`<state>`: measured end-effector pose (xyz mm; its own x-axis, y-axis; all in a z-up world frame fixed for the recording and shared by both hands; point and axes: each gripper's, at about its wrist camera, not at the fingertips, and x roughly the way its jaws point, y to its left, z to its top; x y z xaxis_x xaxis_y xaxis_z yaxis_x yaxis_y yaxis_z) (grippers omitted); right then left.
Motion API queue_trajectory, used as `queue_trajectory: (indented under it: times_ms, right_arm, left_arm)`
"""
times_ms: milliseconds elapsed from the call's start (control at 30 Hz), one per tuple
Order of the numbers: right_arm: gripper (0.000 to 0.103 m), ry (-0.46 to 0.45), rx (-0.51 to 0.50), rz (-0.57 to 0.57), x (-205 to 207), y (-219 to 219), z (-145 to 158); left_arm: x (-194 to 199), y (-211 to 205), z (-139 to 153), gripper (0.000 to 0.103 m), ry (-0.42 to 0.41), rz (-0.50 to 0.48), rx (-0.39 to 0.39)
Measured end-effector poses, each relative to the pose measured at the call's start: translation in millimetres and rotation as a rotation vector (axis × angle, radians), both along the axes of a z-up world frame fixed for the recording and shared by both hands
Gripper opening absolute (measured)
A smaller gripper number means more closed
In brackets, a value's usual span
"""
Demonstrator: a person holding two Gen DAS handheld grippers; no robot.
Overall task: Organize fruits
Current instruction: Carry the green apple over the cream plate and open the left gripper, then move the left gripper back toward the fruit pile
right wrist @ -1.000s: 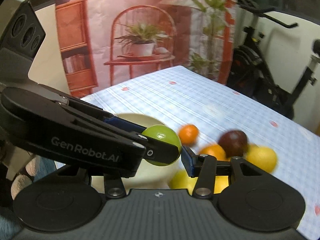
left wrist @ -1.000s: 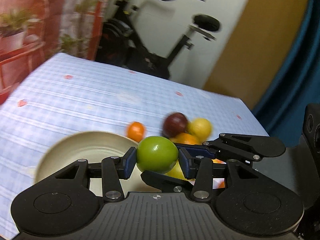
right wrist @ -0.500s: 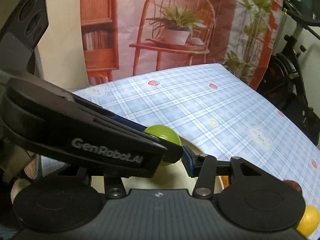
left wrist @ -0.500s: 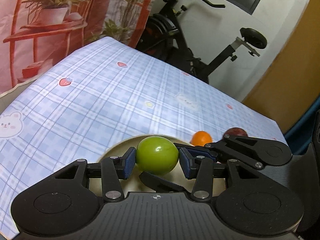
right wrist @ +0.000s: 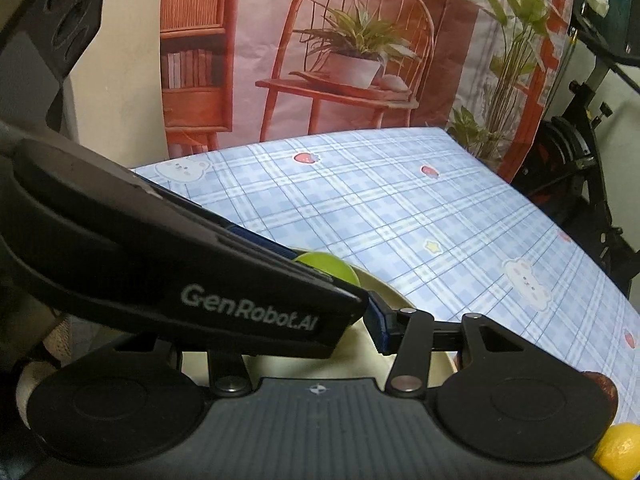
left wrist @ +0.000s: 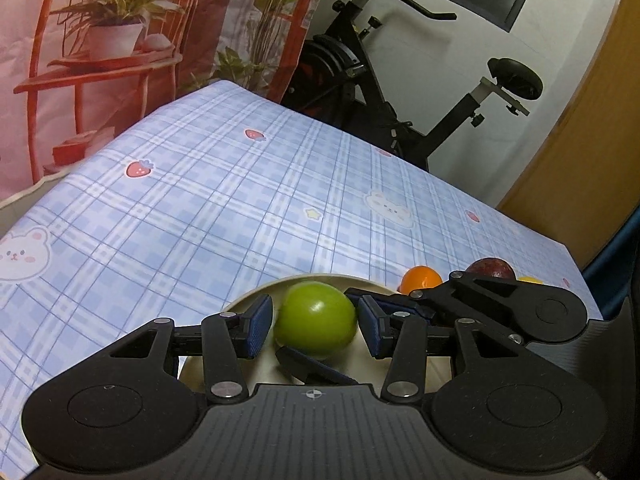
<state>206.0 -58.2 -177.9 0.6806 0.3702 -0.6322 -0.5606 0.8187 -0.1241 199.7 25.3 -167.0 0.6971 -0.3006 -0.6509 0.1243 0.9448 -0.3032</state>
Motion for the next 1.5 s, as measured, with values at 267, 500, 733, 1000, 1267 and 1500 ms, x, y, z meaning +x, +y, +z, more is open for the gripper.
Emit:
queue_trajectory:
  times_ms: [267,500,733,1000,1267,1500]
  right_arm:
    - [0.056,-0.047,-0.007,-0.055,-18.7,-10.0,10.5]
    - [0.056,-0.092,0.131,-0.156,-61.4,-59.5,29.2]
    - [0.056,-0.13,0.264,-0.288,-112.1,-119.6,44.5]
    - [0.056,-0.146,0.307,-0.446,-149.2,-172.2,42.7]
    - [0.056,-0.131,0.27,-0.48,-169.7,-189.6,28.5]
    - [0.056,-0.12,0.27,-0.465,-165.1,-187.5,21.4]
  left_arm:
    - [-22.7,1.8,27.1,0.055,-0.122,0.03,0.009]
    - [-41.4,-18.8,45.4,0.056,-0.18,-0.038,-0.006]
    - [-56.1,-53.1,40.7,0.057,-0.193,-0.134,0.019]
    - [-64.2,-61.7,36.7,0.057,-0.185,-0.178,0.039]
    - [-67.1,-77.7,30.8,0.057,-0.179,-0.216,0.062]
    - [-74.0,-82.5,28.7,0.057,-0.187,-0.242,0.087]
